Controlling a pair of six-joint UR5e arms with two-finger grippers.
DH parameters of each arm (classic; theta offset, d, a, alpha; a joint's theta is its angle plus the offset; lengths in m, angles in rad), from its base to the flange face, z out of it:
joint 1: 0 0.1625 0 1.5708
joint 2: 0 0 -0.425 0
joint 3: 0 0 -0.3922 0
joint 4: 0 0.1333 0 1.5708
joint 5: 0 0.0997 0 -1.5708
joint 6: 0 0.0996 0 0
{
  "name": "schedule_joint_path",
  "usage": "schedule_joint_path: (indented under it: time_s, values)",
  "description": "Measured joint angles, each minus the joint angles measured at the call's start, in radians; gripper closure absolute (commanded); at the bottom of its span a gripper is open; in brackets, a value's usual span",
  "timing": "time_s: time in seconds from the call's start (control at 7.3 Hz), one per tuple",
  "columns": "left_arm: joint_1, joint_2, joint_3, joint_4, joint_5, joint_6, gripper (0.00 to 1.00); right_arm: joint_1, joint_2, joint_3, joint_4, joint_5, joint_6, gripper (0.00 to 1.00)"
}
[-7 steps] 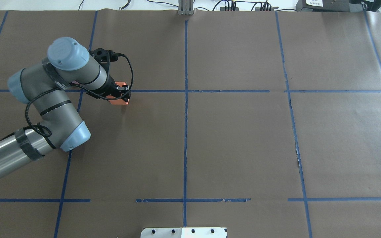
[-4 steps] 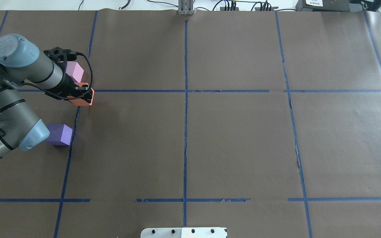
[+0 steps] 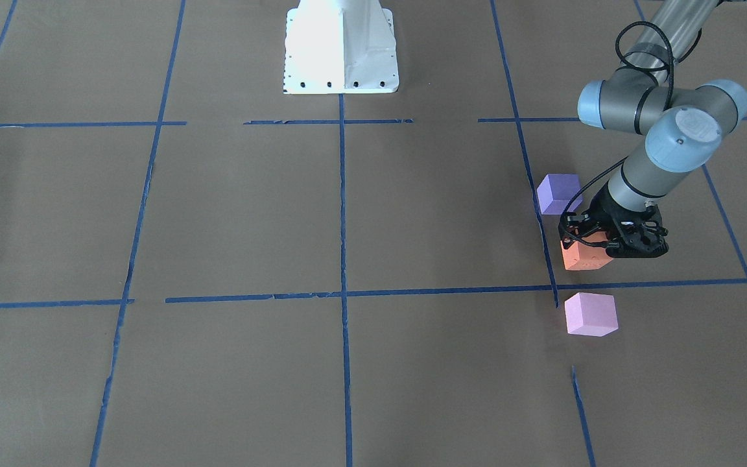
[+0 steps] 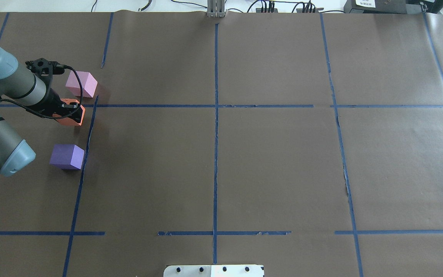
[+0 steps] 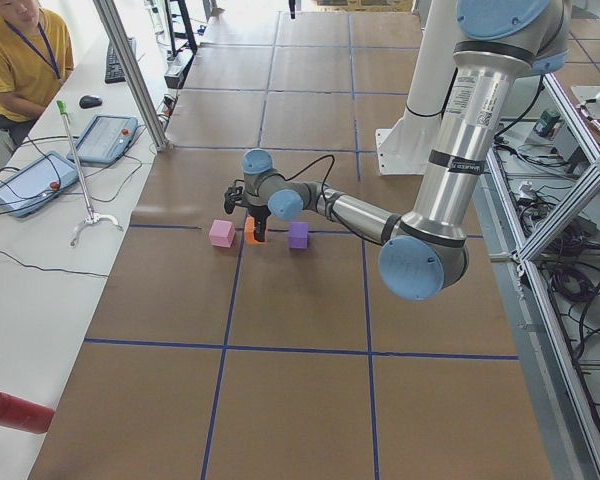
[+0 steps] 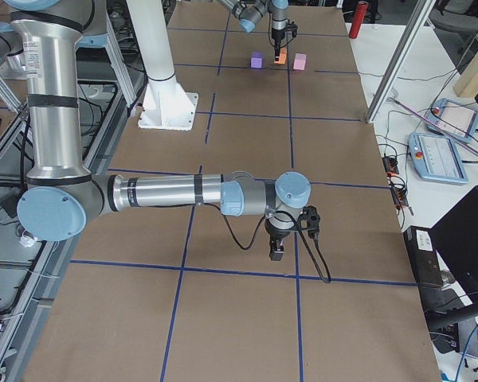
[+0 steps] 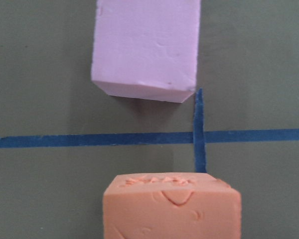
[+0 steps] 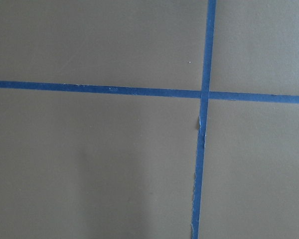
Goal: Arrange blocks in a line
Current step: 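Carry the orange cube between the pink and purple cubes and lower it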
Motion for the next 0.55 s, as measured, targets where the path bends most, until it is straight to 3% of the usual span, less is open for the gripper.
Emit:
schedule_joint_path:
  time_s: [0.27,0.55]
  values:
    - [0.002,-0.009,0.005,-0.001,-0.001,-0.002,0.03,0.000,0.000,0.000,0.000,0.000,0.000,0.00]
    - [0.002,-0.011,0.007,-0.002,0.000,-0.002,0.01,0.000,0.000,0.000,0.000,0.000,0.000,0.00]
